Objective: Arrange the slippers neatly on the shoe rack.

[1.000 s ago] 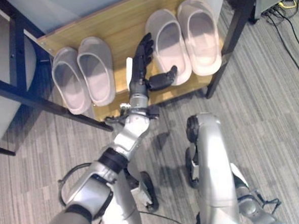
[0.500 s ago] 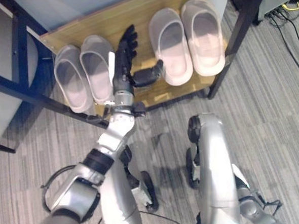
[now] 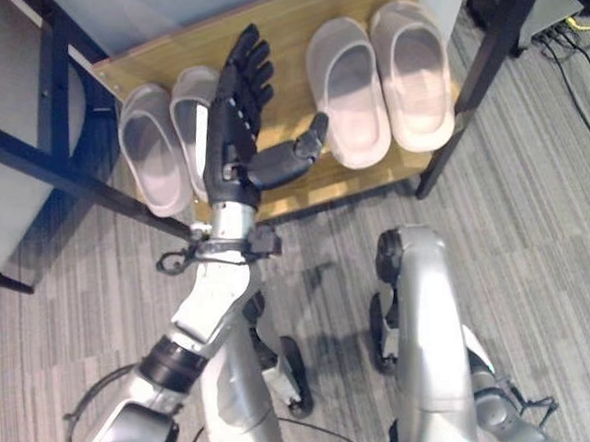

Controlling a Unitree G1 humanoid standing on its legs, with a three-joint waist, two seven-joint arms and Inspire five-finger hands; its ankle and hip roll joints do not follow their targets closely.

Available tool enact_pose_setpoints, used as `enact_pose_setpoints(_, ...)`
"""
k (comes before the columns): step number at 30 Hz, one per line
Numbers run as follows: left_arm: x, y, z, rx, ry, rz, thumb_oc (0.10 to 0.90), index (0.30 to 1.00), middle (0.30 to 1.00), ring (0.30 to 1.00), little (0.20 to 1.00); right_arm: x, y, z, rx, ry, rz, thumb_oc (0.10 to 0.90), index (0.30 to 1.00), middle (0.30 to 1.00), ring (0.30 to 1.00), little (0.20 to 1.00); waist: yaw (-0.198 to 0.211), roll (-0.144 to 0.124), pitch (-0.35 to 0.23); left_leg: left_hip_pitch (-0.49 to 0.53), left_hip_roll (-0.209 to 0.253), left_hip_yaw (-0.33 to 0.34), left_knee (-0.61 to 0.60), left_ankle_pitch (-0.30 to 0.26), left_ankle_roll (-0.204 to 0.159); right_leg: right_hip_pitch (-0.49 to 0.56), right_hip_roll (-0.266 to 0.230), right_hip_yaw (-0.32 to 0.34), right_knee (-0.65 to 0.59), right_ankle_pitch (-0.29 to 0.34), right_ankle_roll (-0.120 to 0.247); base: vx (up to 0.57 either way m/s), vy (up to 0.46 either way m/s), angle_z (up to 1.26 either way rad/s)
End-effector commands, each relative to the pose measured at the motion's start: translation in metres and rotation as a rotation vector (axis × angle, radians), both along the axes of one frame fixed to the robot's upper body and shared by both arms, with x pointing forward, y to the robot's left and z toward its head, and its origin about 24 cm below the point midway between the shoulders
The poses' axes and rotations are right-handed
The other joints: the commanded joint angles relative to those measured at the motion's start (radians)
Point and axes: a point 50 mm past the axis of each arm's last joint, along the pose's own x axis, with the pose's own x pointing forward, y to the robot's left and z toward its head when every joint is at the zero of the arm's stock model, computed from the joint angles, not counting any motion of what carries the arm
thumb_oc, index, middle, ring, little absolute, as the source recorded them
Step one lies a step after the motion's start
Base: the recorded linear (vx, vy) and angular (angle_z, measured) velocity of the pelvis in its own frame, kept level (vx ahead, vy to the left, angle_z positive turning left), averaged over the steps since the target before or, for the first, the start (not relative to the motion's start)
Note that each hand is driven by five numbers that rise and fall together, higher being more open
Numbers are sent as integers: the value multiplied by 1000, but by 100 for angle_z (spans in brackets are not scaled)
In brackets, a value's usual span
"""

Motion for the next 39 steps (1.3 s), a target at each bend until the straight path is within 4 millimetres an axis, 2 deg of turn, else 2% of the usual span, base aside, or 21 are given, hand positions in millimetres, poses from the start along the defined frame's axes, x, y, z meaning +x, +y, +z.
enact_pose_setpoints(1, -38, -13, 68, -90, -384, -185, 800, 900, 900, 900, 900, 29, 12, 25, 21, -139, 66, 800, 900, 900, 900, 900, 72, -10, -32, -106, -16, -67, -148, 114, -43, 128, 3, 178, -27, -87, 41, 0, 0, 0)
enact_pose_setpoints(5, -48, -20, 68, -64, -403, -273, 800, 900, 900, 900, 900, 56, 8, 46, 11, -229, 62, 800, 900, 900, 900, 900, 109, -24, -32, -106, -21, -42, -314, 159, -44, 128, 6, 150, -166, -45, 24, -122, 3, -10)
enact_pose_setpoints(8, -51, -16, 72, -5, -424, -300, 800, 900, 900, 900, 900, 81, 8, 70, 14, -321, 62, 800, 900, 900, 900, 900, 147, -33, -32, -106, -38, -50, -487, 236, -45, 129, 22, 115, -293, 9, 17, -198, 12, -14)
enact_pose_setpoints(10, -48, -15, 66, 26, -390, -314, 800, 900, 900, 900, 900, 96, 8, 87, 12, -382, 63, 800, 900, 900, 900, 900, 163, -25, -32, -106, -43, -62, -574, 288, -38, 130, 21, 83, -370, 43, 18, -162, 21, -5)
enact_pose_setpoints(12, -43, -10, 51, 79, -311, -317, 800, 900, 900, 900, 900, 114, 9, 109, 22, -458, 62, 800, 900, 900, 900, 900, 170, 14, -33, -106, -46, -105, -686, 373, -27, 160, -11, -6, -515, 76, 21, -145, 42, 3)
enact_pose_setpoints(13, -43, -10, 51, 79, -312, -317, 800, 900, 900, 900, 900, 115, 9, 109, 22, -458, 63, 800, 900, 900, 900, 900, 169, 19, -33, -106, -48, -110, -690, 376, -28, 164, -13, -13, -521, 79, 20, -105, 46, -1)
enact_pose_setpoints(15, -38, -3, 30, 122, -224, -286, 800, 900, 900, 900, 900, 116, 10, 109, 34, -459, 61, 800, 900, 900, 900, 900, 174, 29, -67, -51, -40, -115, -801, 419, -24, 223, -28, -73, -647, 111, 22, -94, 19, 11)
enact_pose_setpoints(18, -30, 8, -21, 110, 3, -257, 800, 900, 900, 900, 900, 111, 12, 98, 72, -418, 46, 800, 900, 900, 900, 900, 179, 26, -113, 102, -33, -115, -1023, 486, -29, 374, -29, -136, -873, 178, 27, -131, -21, 3)
enact_pose_setpoints(23, -33, 30, -124, 90, 436, -158, 800, 900, 900, 900, 900, 95, 20, 71, 150, -323, 31, 800, 900, 900, 900, 900, 193, 15, -168, 419, -32, -140, -1419, 624, -46, 689, 6, -232, -1309, 301, 48, -36, -73, 6)
enact_pose_setpoints(24, -34, 35, -136, 99, 481, -125, 800, 900, 900, 900, 900, 91, 21, 67, 162, -311, 31, 800, 900, 900, 900, 900, 195, 13, -171, 486, -25, -153, -1491, 651, -46, 755, 17, -255, -1384, 324, 56, -38, -90, 12)
enact_pose_setpoints(25, -37, 38, -152, 128, 541, -102, 800, 900, 900, 900, 900, 87, 20, 63, 174, -300, 25, 800, 900, 900, 900, 900, 197, 11, -183, 533, -26, -158, -1584, 721, -44, 797, 27, -282, -1462, 380, 54, -18, -80, 15)
enact_pose_setpoints(26, -42, 44, -166, 147, 596, -76, 800, 900, 900, 900, 900, 81, 20, 58, 187, -285, 21, 800, 900, 900, 900, 900, 199, 9, -191, 604, -21, -157, -1658, 750, -51, 876, 36, -309, -1538, 400, 60, -30, -58, 11)
enact_pose_setpoints(27, -42, 44, -166, 147, 596, -76, 800, 900, 900, 900, 900, 81, 20, 58, 187, -285, 21, 800, 900, 900, 900, 900, 199, 9, -189, 606, -21, -158, -1659, 751, -51, 878, 36, -309, -1539, 401, 60, 154, -99, 14)
enact_pose_setpoints(29, -56, 57, -207, 197, 765, -8, 800, 900, 900, 900, 900, 64, 20, 45, 216, -236, 25, 800, 900, 900, 900, 900, 204, -7, -239, 806, -16, -149, -1880, 829, -78, 1079, 65, -356, -1747, 471, 96, 237, -107, 7)
enact_pose_setpoints(31, -61, 60, -218, 200, 815, 7, 800, 900, 900, 900, 900, 60, 19, 42, 226, -221, 17, 800, 900, 900, 900, 900, 209, -5, -248, 887, -9, -143, -1968, 853, -84, 1156, 74, -374, -1821, 484, 104, 186, -56, 13)
enact_pose_setpoints(32, -71, 65, -236, 237, 892, 36, 800, 900, 900, 900, 900, 50, 19, 34, 249, -188, 9, 800, 900, 900, 900, 900, 210, -8, -276, 996, -15, -142, -2087, 904, -99, 1278, 91, -399, -1938, 528, 117, 244, -39, 22)
enact_pose_setpoints(34, -82, 66, -253, 276, 967, 52, 800, 900, 900, 900, 900, 41, 24, 25, 274, -149, 18, 800, 900, 900, 900, 900, 212, -15, -303, 1094, -12, -132, -2178, 930, -118, 1381, 101, -411, -2034, 556, 133, 294, -27, 24)
enact_pose_setpoints(35, -93, 83, -264, 256, 1031, 121, 800, 900, 900, 900, 900, 28, 14, 62, 340, -261, 107, 800, 900, 900, 900, 900, 183, -30, -330, 1178, 2, -111, -2263, 954, -131, 1451, 117, -401, -2112, 588, 149, 177, 5, 20)
enact_pose_setpoints(36, -93, 83, -264, 257, 1031, 119, 800, 900, 900, 900, 900, 28, 14, 62, 339, -260, 105, 800, 900, 900, 900, 900, 185, -28, -331, 1178, 2, -111, -2268, 961, -131, 1453, 119, -402, -2119, 596, 149, 161, 17, 21)
enact_pose_setpoints(37, -94, 86, -267, 281, 1052, 139, 800, 900, 900, 900, 900, 14, 16, 40, 550, -164, 5, 800, 900, 900, 900, 900, 180, -33, -343, 1210, 10, -103, -2304, 972, -133, 1484, 122, -401, -2160, 612, 153, 77, -3, 5)
enact_pose_setpoints(39, -103, 86, -279, 306, 1111, 148, 800, 900, 900, 900, 900, 6, 21, 27, 586, -122, -32, 800, 900, 900, 900, 900, 187, -32, -366, 1257, 10, -102, -2351, 985, -136, 1538, 131, -407, -2210, 620, 156, 135, -9, -18)
